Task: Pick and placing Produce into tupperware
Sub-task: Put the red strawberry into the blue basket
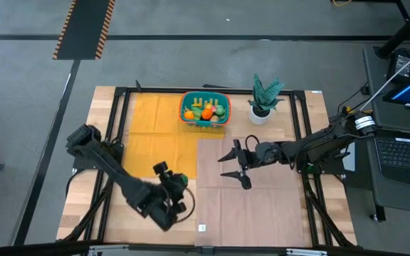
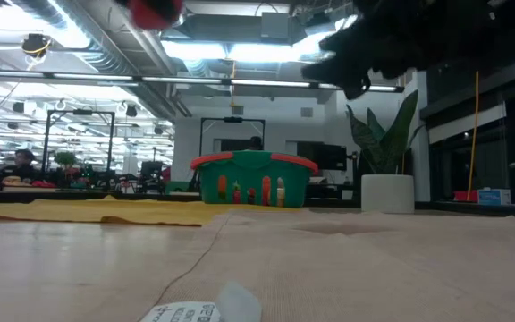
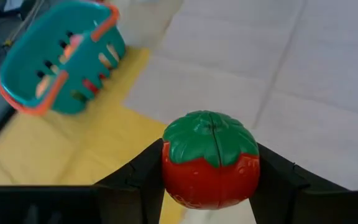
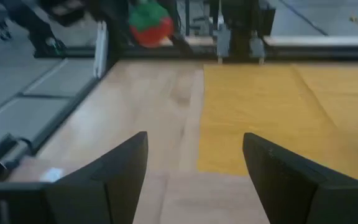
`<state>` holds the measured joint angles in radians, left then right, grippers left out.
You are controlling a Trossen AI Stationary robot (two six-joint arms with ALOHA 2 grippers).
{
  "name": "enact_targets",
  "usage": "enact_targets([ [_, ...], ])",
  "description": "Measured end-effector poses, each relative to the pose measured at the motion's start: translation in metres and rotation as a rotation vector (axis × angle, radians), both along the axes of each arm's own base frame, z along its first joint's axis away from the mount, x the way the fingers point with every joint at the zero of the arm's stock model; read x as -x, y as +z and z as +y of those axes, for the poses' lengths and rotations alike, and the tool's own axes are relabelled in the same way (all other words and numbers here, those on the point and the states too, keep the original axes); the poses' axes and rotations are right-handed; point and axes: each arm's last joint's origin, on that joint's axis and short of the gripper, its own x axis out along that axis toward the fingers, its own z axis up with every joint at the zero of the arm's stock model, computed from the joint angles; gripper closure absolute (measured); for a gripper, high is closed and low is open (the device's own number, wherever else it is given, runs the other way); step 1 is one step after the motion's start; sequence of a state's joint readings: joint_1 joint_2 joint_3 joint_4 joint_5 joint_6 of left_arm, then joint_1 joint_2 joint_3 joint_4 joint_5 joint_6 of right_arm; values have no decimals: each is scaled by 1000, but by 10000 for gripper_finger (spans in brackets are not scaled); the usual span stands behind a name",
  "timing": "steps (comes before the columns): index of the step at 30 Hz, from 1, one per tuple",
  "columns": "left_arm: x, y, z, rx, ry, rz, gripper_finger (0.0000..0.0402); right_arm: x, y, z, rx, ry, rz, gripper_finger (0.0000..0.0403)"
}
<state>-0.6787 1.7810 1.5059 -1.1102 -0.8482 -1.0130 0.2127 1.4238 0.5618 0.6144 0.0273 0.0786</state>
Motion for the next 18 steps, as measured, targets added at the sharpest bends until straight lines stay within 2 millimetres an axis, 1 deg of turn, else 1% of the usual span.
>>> enact_targets([
  [6, -9, 38, 30, -30, -88, -57, 232, 9, 19, 2, -21, 45, -61, 139],
  [12, -24, 72, 65, -45, -202, -123, 232, 12, 23, 5, -21, 65, -76, 139],
  [18, -48, 82, 99, -29, -335, -149, 232, 13, 19, 6, -13, 69, -36, 139],
])
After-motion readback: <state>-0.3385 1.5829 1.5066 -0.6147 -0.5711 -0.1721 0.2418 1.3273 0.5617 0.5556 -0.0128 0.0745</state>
